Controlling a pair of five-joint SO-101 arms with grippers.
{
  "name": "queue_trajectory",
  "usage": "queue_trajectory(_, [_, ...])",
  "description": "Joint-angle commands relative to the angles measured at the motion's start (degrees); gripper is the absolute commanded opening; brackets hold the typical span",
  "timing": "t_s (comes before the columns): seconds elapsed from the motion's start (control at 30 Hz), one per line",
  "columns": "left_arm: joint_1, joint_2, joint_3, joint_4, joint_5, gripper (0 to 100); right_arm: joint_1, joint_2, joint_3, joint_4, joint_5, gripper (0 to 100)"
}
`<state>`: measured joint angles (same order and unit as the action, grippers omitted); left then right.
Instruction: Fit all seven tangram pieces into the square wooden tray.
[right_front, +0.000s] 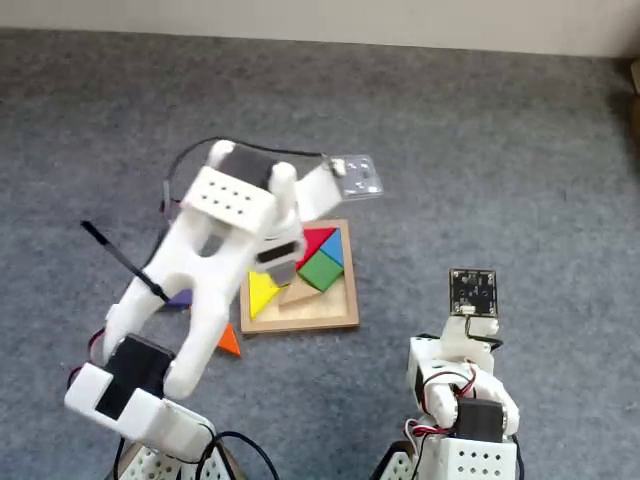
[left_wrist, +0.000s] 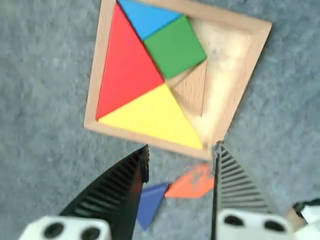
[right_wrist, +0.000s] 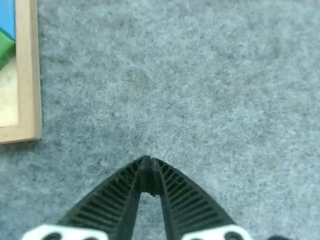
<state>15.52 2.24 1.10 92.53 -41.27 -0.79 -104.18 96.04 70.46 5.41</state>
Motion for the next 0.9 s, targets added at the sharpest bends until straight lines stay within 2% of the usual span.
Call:
queue_trajectory(0.0, [-5.2,-2.8,-0.8,3.8,-9.1,22,0.7,-0.7,3.8,-1.1,0.3,0.5])
queue_trajectory(0.13, [-8.7,-3.3,5.9,4.1,-18.1,22,0.7,-0.7,3.8,-1.1,0.4,0.5])
queue_trajectory(0.23, [-9.1,-3.3,10.2,3.5,-19.3,22,0.7,-0.7,3.8,-1.1,0.4,0.5])
queue_trajectory(0.3, [-8.6,-3.3,11.4,-1.0,-16.4,21,0.7,-0.7,3.8,-1.1,0.4,0.5])
queue_trajectory(0.4, [-6.7,-2.9,11.6,-8.6,-6.3,21,0.7,-0.7,3.8,-1.2,0.4,0.5])
queue_trajectory(0.5, [-3.6,-2.9,12.0,-12.4,-0.1,21,0.7,-0.7,3.8,-1.2,0.4,0.5])
queue_trajectory(0.67, [1.5,-2.8,18.2,-18.3,5.2,21,0.7,-0.7,3.9,-1.3,0.3,0.5])
queue_trajectory(0.87, [2.2,-2.8,29.6,-34.1,5.9,21,0.7,-0.7,3.9,-1.3,0.3,0.5])
